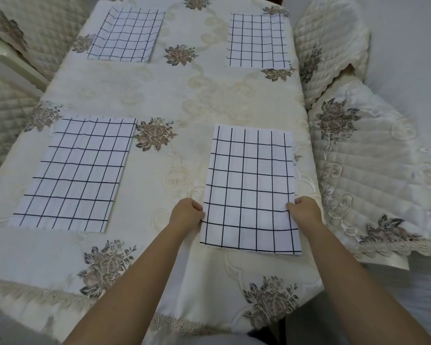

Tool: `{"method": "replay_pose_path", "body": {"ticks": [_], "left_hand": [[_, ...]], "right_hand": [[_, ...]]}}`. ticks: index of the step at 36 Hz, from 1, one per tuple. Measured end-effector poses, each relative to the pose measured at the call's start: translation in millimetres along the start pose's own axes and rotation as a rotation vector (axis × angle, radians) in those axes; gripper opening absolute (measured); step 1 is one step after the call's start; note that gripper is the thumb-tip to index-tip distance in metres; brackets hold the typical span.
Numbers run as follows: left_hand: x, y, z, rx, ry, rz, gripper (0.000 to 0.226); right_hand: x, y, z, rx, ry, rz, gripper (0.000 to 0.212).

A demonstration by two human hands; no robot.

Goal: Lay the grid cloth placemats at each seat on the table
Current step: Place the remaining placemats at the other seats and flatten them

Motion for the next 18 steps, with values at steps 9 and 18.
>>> {"method": "replay_pose_path", "body": {"ticks": [9,18], "left_hand": [[2,-2,-12,0.112,-0.051,0.095,0.036],[30,15,-36,0.410,0.148,0.723,0.116]], "right_hand": [[-2,-1,0,-0.042,-0.029,0.009,0.040],[-7,-13,0,-0.011,-0.056,0.031,0.026]]}}
Point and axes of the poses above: each hand's wrist, its own z-axis towards the middle knuckle, its own x-axis out of the palm, y = z × x, the point moved 8 cm from there along z, towards the middle knuckle, and after that the axes turned 2 degrees about -z, right-handed, at the moved point
